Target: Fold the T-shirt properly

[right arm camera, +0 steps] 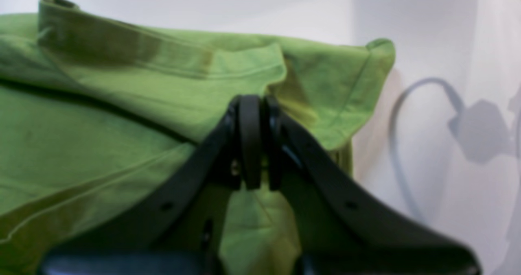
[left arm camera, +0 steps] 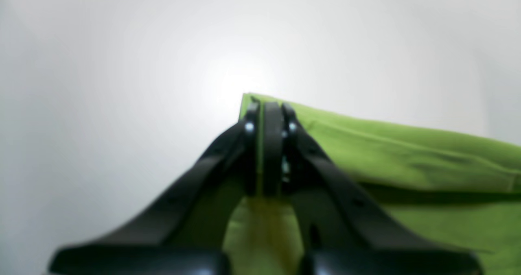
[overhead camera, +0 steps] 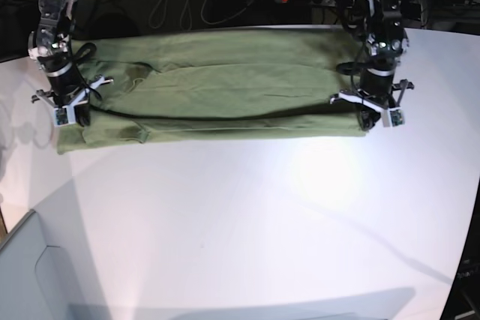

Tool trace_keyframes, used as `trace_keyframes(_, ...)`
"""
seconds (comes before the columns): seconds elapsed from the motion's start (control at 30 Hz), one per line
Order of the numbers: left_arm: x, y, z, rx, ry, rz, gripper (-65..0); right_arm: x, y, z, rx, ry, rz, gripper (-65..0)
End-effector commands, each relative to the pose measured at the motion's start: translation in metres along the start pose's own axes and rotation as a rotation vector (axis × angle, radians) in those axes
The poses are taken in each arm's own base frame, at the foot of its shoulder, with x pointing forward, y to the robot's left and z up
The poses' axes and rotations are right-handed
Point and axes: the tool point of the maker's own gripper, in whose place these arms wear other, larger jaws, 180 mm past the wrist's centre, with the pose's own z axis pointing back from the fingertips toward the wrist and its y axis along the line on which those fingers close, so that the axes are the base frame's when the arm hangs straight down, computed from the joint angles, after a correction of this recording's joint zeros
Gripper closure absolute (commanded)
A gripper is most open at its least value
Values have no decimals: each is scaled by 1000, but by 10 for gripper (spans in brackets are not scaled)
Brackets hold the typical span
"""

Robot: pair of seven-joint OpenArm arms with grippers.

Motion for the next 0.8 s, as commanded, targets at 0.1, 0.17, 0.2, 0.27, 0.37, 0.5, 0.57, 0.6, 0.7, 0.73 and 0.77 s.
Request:
trace_keyframes(0.1,10,1,8,-3,-38,-23,0,10,-5,-3,4,-35,7,0)
trace_keyframes(0.17,2,4,10,3,-17,-23,0,8,-6,-8,2,-29,-8,0)
trace_keyframes(0.2,1,4,10,3,-14,-23,0,4,-7,-10,2,-20,-13,0)
trace_keyframes(0.27,-9,7,11,9,9,-22,0,-2,-8,-12,2,-4,-24,0)
trace_keyframes(0.37,-15,9,10,13,24,-21,0,-8,-9,-13,1,9,-31,0)
trace_keyframes(0.5,-28,13,7,24,59,-14,0,-12,-9,-13,2,18,-36,0)
trace_keyframes(0.57,-32,16,4,30,71,-12,0,-9,-9,-15,2,13,-35,0)
trace_keyframes(0.6,-30,15,1,30,67,-9,0,-6,-10,-17,1,10,-34,0)
trace_keyframes(0.7,-36,18,-2,37,84,-4,0,-5,-12,-24,-2,12,-46,0)
trace_keyframes(0.73,-38,19,-3,38,88,-3,0,-5,-13,-26,-1,15,-52,0)
trace_keyframes(0.77,-36,18,-3,38,84,-3,0,-6,-14,-29,-2,18,-59,0)
